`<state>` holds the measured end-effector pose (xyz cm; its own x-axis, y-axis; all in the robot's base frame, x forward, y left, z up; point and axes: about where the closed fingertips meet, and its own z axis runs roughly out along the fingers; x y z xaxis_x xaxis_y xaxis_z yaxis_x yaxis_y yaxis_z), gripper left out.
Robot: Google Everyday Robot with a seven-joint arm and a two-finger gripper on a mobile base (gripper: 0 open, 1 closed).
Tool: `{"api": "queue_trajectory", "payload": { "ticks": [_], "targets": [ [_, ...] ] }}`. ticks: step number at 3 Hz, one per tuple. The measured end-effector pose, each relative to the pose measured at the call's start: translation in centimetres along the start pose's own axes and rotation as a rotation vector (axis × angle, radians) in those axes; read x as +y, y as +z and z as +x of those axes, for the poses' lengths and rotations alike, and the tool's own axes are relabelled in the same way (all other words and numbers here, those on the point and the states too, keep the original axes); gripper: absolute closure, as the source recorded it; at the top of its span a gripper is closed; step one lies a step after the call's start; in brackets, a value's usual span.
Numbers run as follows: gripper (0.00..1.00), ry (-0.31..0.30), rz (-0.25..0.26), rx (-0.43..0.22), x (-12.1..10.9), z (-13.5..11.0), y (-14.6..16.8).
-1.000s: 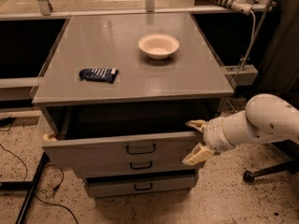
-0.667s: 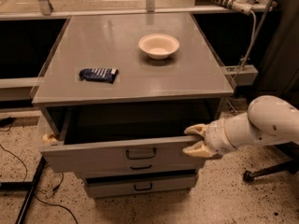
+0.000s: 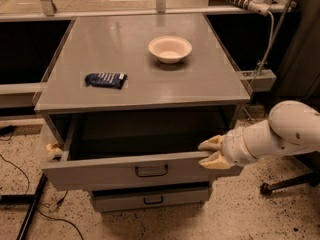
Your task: Open top drawer
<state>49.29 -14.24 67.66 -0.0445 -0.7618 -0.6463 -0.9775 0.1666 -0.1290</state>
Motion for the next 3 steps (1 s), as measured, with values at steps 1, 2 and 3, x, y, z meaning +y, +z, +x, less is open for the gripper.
{"api": "queue_trajectory", "payload": {
  "ticks": [1, 2, 3],
  "targets": [
    [1.00, 0.011, -0.007, -0.003, 1.43, 0.55, -0.57],
    [0.81, 0.010, -0.007, -0.003, 1.43, 0.55, -0.57],
    [0.57, 0.010, -0.007, -0.003, 1.43, 0.55, -0.56]
  ]
}}
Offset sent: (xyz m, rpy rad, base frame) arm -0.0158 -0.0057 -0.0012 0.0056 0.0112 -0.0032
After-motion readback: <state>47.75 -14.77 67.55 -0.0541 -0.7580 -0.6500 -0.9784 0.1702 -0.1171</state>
